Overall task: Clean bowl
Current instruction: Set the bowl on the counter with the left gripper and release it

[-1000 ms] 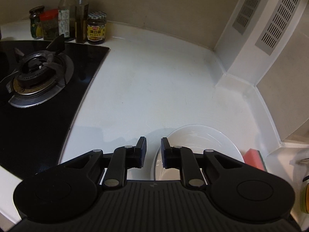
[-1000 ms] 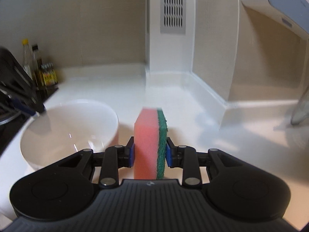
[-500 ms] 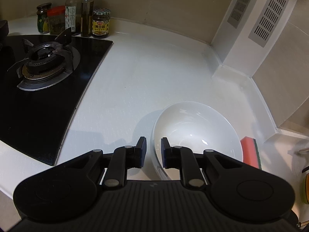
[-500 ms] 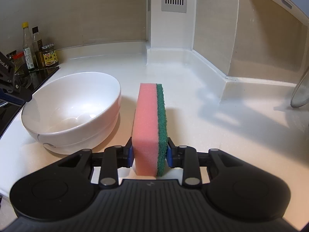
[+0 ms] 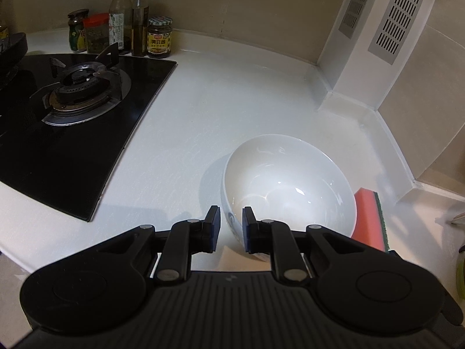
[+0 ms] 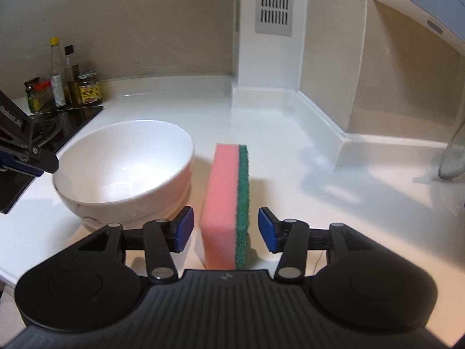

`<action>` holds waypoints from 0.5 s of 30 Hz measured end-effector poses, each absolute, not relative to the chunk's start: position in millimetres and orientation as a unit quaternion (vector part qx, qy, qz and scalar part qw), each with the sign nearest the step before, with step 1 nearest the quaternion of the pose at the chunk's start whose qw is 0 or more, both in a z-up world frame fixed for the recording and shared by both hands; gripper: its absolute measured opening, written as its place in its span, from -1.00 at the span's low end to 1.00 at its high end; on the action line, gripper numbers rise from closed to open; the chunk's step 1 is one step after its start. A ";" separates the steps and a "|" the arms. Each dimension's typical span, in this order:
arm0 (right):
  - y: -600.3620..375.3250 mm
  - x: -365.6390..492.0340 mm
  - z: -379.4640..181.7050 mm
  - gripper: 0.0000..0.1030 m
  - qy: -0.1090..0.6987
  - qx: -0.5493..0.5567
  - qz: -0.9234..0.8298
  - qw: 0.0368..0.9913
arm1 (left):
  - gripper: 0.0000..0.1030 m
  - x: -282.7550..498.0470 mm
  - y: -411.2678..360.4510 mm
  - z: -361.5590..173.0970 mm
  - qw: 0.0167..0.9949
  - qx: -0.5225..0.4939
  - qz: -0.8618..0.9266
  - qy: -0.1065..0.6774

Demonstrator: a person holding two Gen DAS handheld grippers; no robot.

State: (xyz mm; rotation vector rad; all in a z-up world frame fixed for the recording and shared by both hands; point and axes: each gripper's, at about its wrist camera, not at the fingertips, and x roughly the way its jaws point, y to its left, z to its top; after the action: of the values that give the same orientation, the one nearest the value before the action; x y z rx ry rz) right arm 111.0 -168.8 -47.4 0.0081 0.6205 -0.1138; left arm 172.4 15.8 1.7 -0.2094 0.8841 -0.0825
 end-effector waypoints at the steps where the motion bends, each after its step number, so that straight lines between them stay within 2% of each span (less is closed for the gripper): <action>1: -169.1 108.9 -44.4 -0.10 0.302 0.007 -0.055 0.952 | -0.65 170.0 15.5 2.6 0.898 -0.101 -0.040 0.426; 6: -170.2 99.6 -30.4 -0.06 0.287 0.018 -0.055 0.956 | -0.65 160.7 14.5 6.8 0.900 -0.097 -0.046 0.423; 10: -170.3 87.8 -13.0 0.08 0.267 0.027 -0.062 0.961 | -0.65 153.1 13.7 10.1 0.900 -0.082 -0.059 0.425; 15: -168.4 71.2 0.2 0.10 0.251 0.041 -0.086 0.963 | -0.65 133.2 15.6 16.0 0.902 -0.049 -0.078 0.423</action>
State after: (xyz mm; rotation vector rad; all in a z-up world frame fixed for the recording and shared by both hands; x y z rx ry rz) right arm 71.2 -168.4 0.2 0.0838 0.5088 -0.1749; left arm 133.2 15.6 16.0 -0.1019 0.8741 -0.1607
